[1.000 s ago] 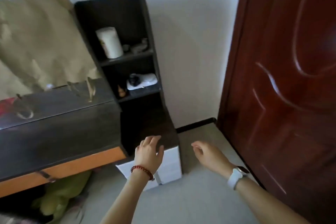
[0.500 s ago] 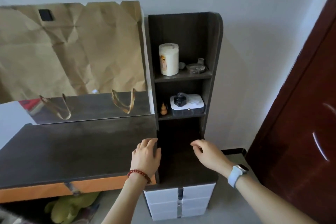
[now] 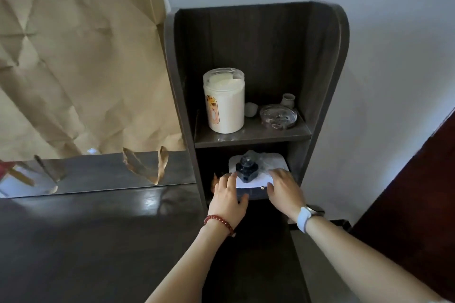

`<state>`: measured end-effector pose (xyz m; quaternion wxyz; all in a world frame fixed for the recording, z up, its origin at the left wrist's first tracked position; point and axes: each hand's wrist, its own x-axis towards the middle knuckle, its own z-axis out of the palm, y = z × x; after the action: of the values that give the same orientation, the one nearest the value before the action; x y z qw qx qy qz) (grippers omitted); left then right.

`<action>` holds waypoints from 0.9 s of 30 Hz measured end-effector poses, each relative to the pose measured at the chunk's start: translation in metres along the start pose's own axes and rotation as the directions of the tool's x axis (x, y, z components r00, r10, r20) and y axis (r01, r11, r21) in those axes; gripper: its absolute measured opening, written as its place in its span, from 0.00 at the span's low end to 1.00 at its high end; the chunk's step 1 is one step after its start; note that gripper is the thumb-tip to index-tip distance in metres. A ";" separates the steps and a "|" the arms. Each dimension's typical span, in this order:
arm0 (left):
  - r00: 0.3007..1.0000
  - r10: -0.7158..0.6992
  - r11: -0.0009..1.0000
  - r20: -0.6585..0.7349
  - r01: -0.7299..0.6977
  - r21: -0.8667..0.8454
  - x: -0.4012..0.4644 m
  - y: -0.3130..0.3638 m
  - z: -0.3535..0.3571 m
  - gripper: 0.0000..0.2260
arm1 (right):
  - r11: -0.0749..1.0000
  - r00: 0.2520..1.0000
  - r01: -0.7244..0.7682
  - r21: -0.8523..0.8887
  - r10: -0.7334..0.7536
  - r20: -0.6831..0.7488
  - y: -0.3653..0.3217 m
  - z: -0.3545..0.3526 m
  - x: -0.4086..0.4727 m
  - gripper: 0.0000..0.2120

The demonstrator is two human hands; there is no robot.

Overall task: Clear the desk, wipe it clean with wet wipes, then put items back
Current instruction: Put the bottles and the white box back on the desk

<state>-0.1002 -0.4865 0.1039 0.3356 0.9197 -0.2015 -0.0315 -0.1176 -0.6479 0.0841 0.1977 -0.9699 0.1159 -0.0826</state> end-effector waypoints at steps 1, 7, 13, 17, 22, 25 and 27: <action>1.000 -0.006 1.000 0.004 0.006 -0.006 0.012 0.000 0.005 0.27 | 1.000 1.000 0.007 -0.025 -0.007 0.013 0.003 0.005 0.011 0.20; 0.987 -0.159 0.987 0.039 0.157 0.040 0.063 -0.003 0.031 0.32 | 0.993 0.997 -0.074 -0.089 0.077 0.031 0.016 0.032 0.049 0.25; 0.980 -0.200 0.977 0.018 0.198 0.082 0.090 -0.007 0.048 0.31 | 0.976 0.991 -0.116 -0.182 0.100 -0.093 0.015 0.035 0.047 0.18; 0.986 -0.129 0.992 -0.105 0.128 -0.020 0.075 -0.015 0.048 0.27 | 0.996 0.976 -0.083 -0.022 0.076 -0.203 0.016 0.034 0.018 0.17; 0.978 -0.109 0.984 -0.177 0.081 -0.159 0.005 -0.038 0.041 0.27 | 0.970 0.960 -0.036 0.242 0.100 -0.260 0.017 0.048 -0.068 0.21; 0.969 -0.126 0.981 -0.212 0.090 -0.170 -0.038 -0.068 0.038 0.27 | 0.968 0.989 -0.075 0.240 0.104 -0.108 0.027 0.079 -0.121 0.21; 0.957 -0.185 0.973 -0.224 0.146 -0.177 -0.060 -0.088 0.034 0.26 | 0.970 0.993 -0.122 0.210 0.120 0.020 0.039 0.109 -0.145 0.22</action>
<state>-0.1309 -0.4225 0.0181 0.4257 0.9008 -0.0785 0.0355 -0.2418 -0.6051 -0.0473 0.3047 -0.9348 0.1647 -0.0788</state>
